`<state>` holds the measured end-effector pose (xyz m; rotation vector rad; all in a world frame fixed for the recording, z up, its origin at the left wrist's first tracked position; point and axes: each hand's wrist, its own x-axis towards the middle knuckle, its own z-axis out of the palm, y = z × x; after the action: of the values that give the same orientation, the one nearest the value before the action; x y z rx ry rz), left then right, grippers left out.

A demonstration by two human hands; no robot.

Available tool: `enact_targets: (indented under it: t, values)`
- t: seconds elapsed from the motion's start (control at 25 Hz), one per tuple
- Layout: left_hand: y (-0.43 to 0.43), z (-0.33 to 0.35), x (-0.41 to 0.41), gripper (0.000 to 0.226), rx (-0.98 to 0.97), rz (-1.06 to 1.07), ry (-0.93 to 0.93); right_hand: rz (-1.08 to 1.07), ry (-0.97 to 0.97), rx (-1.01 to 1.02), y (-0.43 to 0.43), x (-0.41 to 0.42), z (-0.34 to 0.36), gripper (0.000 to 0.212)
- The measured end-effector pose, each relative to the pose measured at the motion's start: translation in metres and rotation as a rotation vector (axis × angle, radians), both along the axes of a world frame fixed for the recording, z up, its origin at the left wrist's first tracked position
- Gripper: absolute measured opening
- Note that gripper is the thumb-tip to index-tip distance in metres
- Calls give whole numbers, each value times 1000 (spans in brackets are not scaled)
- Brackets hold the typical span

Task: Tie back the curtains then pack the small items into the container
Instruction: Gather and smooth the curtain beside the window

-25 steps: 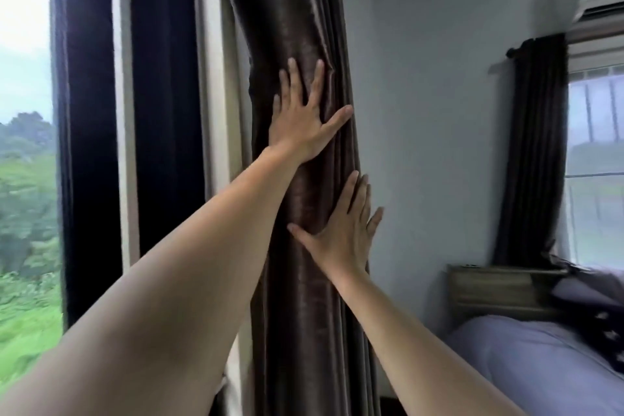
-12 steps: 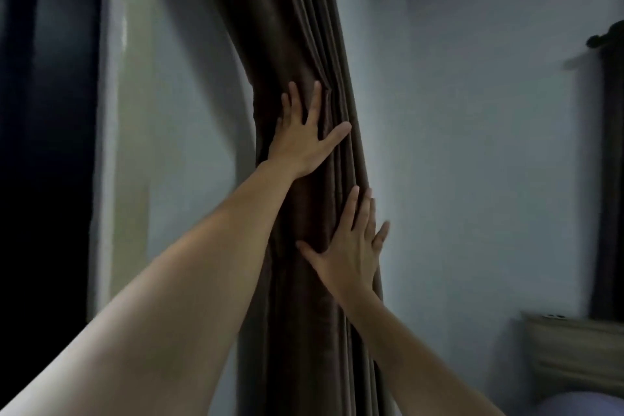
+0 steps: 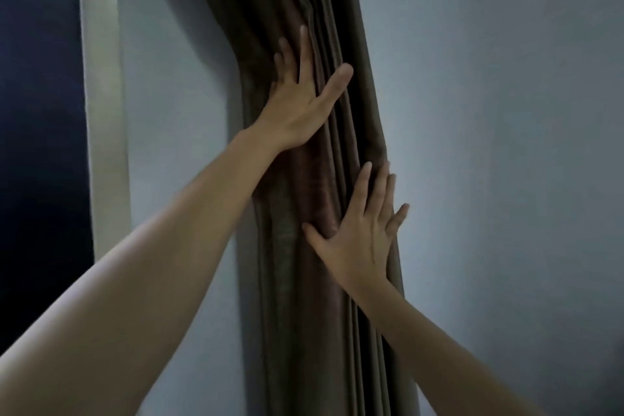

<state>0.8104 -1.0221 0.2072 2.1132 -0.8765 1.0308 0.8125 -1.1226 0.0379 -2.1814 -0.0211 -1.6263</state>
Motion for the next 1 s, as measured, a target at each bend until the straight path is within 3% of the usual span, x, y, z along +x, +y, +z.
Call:
enact_targets:
  t: [0.2,0.36,0.64,0.88,1.0]
  values:
    - [24,-79,-34,70,-145,-142,109,189,134,103,1,-21,-31,125]
    - [36,-169,-54,80,-174,-26,154,277,136,132,16,-43,-67,121]
    - [75,-281,-122,77,-392,34,406,540,426,122,41,-97,-148,116]
    - [126,-311,-175,85,-504,264,355,810,556,-28,72,-134,-183,123]
    - [155,-308,-204,78,-537,376,334,940,472,51,91,-149,-179,112]
